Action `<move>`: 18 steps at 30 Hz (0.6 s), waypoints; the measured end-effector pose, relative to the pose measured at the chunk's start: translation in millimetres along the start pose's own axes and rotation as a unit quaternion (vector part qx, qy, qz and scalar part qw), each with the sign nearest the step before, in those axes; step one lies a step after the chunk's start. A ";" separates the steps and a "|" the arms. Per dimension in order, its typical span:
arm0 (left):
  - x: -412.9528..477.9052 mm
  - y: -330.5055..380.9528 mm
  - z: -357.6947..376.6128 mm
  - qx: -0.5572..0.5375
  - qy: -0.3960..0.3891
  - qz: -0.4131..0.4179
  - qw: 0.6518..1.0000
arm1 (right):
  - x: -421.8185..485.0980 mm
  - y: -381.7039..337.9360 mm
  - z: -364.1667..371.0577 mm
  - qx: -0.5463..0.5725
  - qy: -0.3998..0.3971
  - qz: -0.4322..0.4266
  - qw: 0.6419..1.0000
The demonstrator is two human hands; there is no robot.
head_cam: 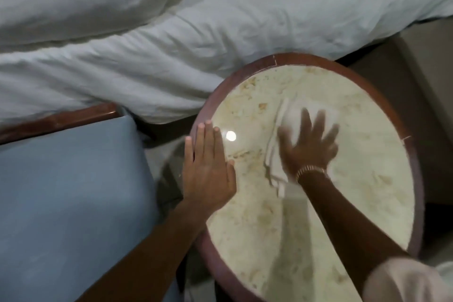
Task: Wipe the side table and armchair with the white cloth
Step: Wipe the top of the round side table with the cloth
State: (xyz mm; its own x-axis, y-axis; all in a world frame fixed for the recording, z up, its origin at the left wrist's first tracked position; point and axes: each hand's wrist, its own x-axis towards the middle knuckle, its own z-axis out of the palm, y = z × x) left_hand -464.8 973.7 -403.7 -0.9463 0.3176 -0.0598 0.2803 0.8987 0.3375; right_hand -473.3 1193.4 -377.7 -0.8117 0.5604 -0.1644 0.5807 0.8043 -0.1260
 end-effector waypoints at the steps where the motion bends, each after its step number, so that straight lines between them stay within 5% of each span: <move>1: 1.5 3.4 7.4 0.018 0.003 -0.011 1.000 | 39.1 -22.9 1.0 0.005 0.004 -0.016 1.000; 4: 0.6 4.6 15.5 0.040 0.022 -0.011 0.999 | 76.7 -74.3 12.3 -0.033 -0.004 -0.206 0.978; 6: 0.6 6.8 12.9 0.037 0.034 -0.006 0.999 | 36.0 -44.4 13.7 -0.079 -0.019 -0.338 0.938; 7: 0.0 7.4 11.7 0.031 0.030 -0.006 0.999 | 11.1 -9.2 12.5 -0.086 -0.015 -0.354 0.931; 10: -2.8 7.3 11.4 0.027 0.017 -0.012 0.999 | 7.6 86.4 -17.7 -0.055 -0.018 -0.231 0.971; 13: -2.6 4.4 14.0 0.039 0.011 -0.014 0.999 | 88.9 63.3 -30.7 -0.047 -0.029 -0.072 0.996; 15: -1.2 5.4 12.9 0.040 0.004 -0.018 0.999 | 99.0 14.4 -19.8 -0.052 -0.034 -0.117 0.991; 18: -14.8 3.4 -1.7 0.038 -0.029 -0.011 0.999 | -2.8 -3.6 12.0 -0.115 -0.020 -0.334 0.935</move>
State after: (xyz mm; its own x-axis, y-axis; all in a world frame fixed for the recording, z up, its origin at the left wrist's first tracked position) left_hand -450.1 971.6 -400.2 -0.9423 0.3119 -0.1218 0.2723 0.9254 0.2635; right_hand -472.4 1186.5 -388.6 -0.9830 -0.0861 -0.1619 -0.0871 0.9962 -0.0010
